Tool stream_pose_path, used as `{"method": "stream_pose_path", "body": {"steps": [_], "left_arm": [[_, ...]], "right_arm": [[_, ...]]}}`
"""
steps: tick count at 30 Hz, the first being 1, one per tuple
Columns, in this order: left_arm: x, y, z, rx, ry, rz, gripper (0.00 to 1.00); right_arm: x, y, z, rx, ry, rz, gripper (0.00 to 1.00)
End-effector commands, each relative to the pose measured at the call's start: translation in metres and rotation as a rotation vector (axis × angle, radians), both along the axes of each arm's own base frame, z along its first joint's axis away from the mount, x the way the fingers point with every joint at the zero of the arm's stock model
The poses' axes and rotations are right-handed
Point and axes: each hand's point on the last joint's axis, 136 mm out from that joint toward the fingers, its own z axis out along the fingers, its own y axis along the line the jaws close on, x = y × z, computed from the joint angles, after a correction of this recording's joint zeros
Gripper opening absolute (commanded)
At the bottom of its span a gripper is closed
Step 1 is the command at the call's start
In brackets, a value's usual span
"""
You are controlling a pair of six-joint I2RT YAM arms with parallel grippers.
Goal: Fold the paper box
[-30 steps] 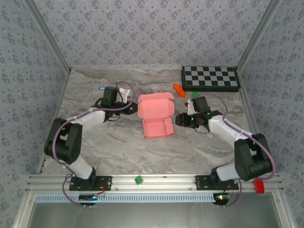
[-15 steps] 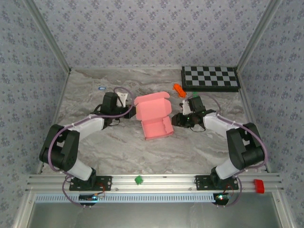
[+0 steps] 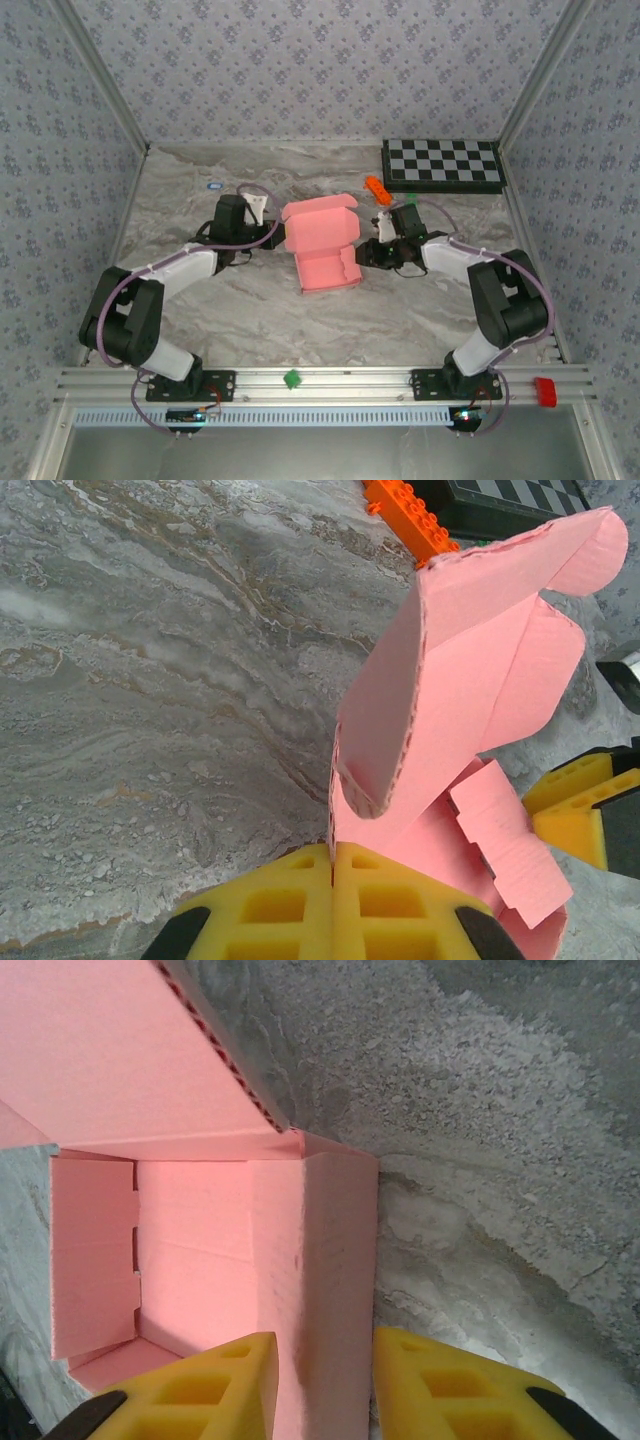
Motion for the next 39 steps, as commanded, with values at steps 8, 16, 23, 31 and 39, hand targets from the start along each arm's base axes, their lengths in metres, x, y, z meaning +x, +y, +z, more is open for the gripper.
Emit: {"method": "stream_pose_path", "body": {"steps": [8, 16, 23, 31, 39], "left_arm": [[0.002, -0.002, 0.009, -0.014, -0.028, 0.006, 0.00], [0.002, -0.002, 0.008, -0.017, -0.027, 0.004, 0.00], [0.001, -0.003, 0.006, -0.015, -0.022, 0.002, 0.00], [0.002, -0.003, 0.006, -0.014, -0.021, 0.001, 0.00], [0.003, -0.005, 0.005, -0.013, -0.019, -0.003, 0.00]], "right_arm": [[0.002, 0.011, -0.005, -0.005, 0.016, 0.019, 0.24], [0.001, 0.002, -0.014, -0.137, -0.005, 0.011, 0.19], [-0.002, 0.001, -0.021, -0.232, -0.008, 0.035, 0.16], [-0.003, -0.002, -0.025, -0.343, -0.028, 0.046, 0.16], [-0.002, -0.010, -0.028, -0.463, -0.035, 0.026, 0.13]]}}
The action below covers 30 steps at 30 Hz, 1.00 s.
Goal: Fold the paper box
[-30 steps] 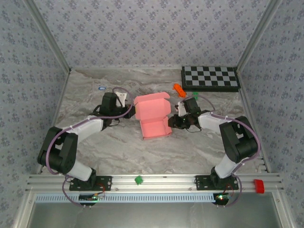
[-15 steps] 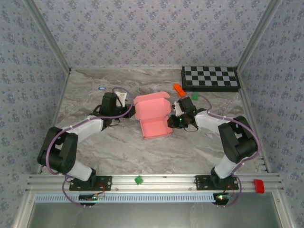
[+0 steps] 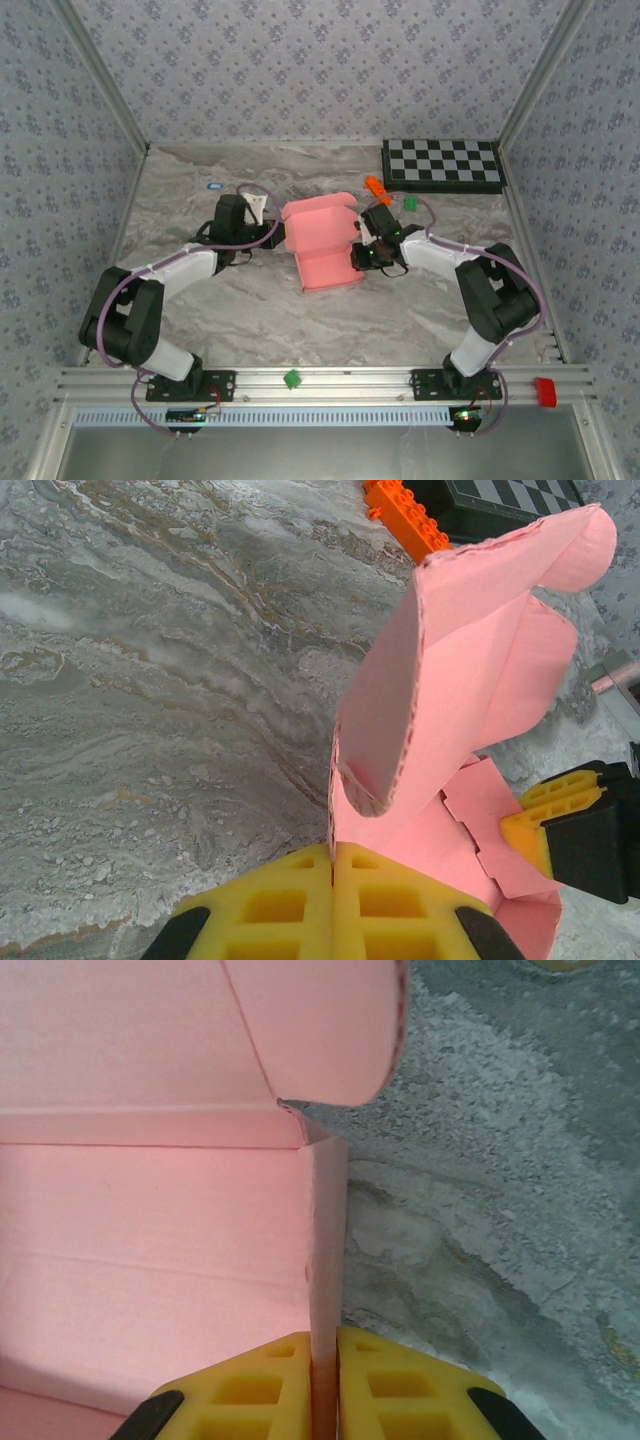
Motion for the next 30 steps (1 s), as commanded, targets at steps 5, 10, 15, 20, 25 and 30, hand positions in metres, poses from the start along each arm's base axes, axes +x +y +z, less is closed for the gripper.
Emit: {"method": "stream_pose_path", "body": {"steps": [5, 10, 15, 20, 25, 30], "left_arm": [[0.0016, -0.0050, 0.0033, -0.007, -0.014, -0.010, 0.00], [0.0019, -0.0050, 0.0040, -0.007, -0.017, -0.009, 0.00], [0.0011, -0.0051, 0.0028, -0.005, -0.014, -0.011, 0.00], [0.0009, -0.0050, 0.0031, -0.005, -0.017, -0.011, 0.00], [0.0003, -0.0054, 0.0034, -0.006, -0.019, -0.015, 0.00], [0.0002, -0.0067, 0.0045, -0.011, -0.021, -0.022, 0.00]], "right_arm": [[-0.0044, -0.0210, -0.0151, -0.211, 0.021, -0.022, 0.12], [-0.0037, -0.0257, -0.0152, -0.285, 0.012, -0.057, 0.13], [-0.0033, -0.0265, -0.0163, -0.349, 0.004, -0.065, 0.13], [-0.0028, -0.0239, -0.0190, -0.367, 0.005, -0.078, 0.13], [-0.0007, -0.0204, -0.0200, -0.341, 0.002, -0.101, 0.15], [0.0037, -0.0173, -0.0191, -0.323, -0.010, -0.117, 0.17]]}}
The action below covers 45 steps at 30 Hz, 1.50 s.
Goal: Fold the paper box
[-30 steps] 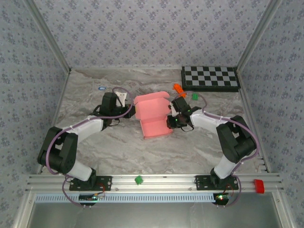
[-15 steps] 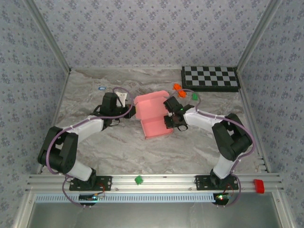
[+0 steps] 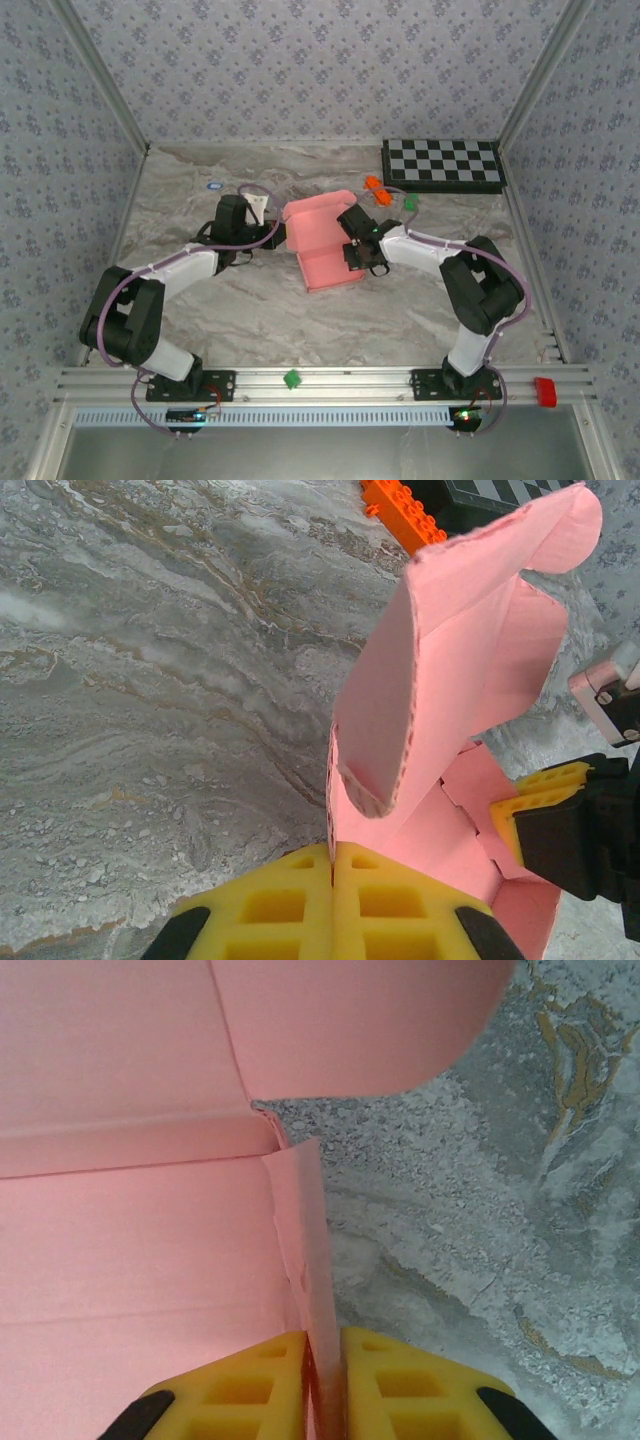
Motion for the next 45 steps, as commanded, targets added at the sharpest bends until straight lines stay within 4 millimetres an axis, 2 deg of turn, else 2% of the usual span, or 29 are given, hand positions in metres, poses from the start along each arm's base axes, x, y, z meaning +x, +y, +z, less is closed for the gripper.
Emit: {"method": "stream_pose_path", "body": {"steps": [1, 15, 23, 31, 38, 45], "left_arm": [[0.000, -0.006, 0.006, -0.014, -0.021, -0.022, 0.00], [-0.001, -0.009, 0.006, -0.023, -0.021, -0.043, 0.00], [0.000, -0.010, 0.006, -0.025, -0.021, -0.048, 0.00], [0.000, -0.010, 0.006, -0.023, -0.019, -0.051, 0.00], [0.000, -0.011, 0.004, -0.023, -0.015, -0.053, 0.00], [-0.001, -0.012, 0.003, -0.024, -0.009, -0.059, 0.00]], "right_arm": [[-0.004, -0.013, -0.014, -0.054, 0.033, -0.046, 0.17], [0.004, -0.010, -0.013, -0.014, -0.006, -0.101, 0.21], [0.006, -0.020, -0.018, -0.041, -0.022, -0.159, 0.23], [0.002, -0.035, -0.024, -0.124, -0.009, -0.178, 0.17], [-0.003, -0.045, -0.030, -0.192, 0.013, -0.181, 0.17], [-0.002, -0.040, -0.025, -0.174, 0.007, -0.137, 0.20]]}}
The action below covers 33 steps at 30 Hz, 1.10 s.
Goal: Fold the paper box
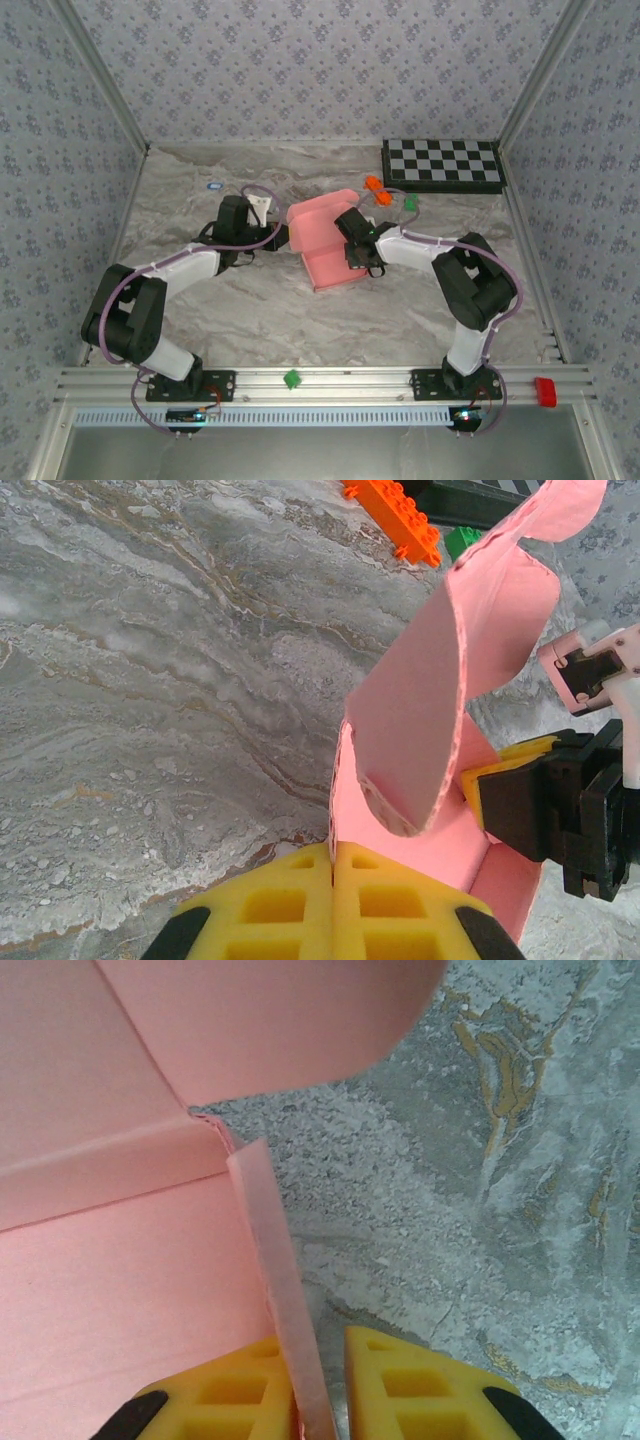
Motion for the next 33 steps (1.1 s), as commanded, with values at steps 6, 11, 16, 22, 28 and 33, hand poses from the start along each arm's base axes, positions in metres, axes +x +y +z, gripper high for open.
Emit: {"method": "stream_pose_path", "body": {"steps": [6, 11, 16, 22, 28, 33], "left_arm": [[0.003, -0.005, 0.006, -0.008, -0.026, -0.029, 0.00], [0.003, -0.006, 0.007, -0.009, -0.029, -0.034, 0.00], [0.003, -0.007, 0.007, -0.010, -0.029, -0.035, 0.00], [0.004, -0.007, 0.007, -0.011, -0.030, -0.035, 0.00], [0.003, -0.009, 0.005, -0.011, -0.025, -0.039, 0.00], [0.004, -0.010, 0.007, -0.012, -0.027, -0.039, 0.00]], "right_arm": [[-0.014, -0.016, 0.000, -0.047, 0.052, 0.033, 0.28], [-0.019, -0.011, 0.010, -0.013, 0.056, 0.071, 0.36], [-0.021, -0.008, 0.020, 0.014, 0.052, 0.087, 0.41], [-0.026, -0.008, 0.025, 0.029, 0.072, 0.107, 0.43], [-0.034, -0.009, 0.018, 0.023, 0.125, 0.138, 0.38], [-0.038, -0.011, 0.012, 0.013, 0.144, 0.141, 0.32]]}}
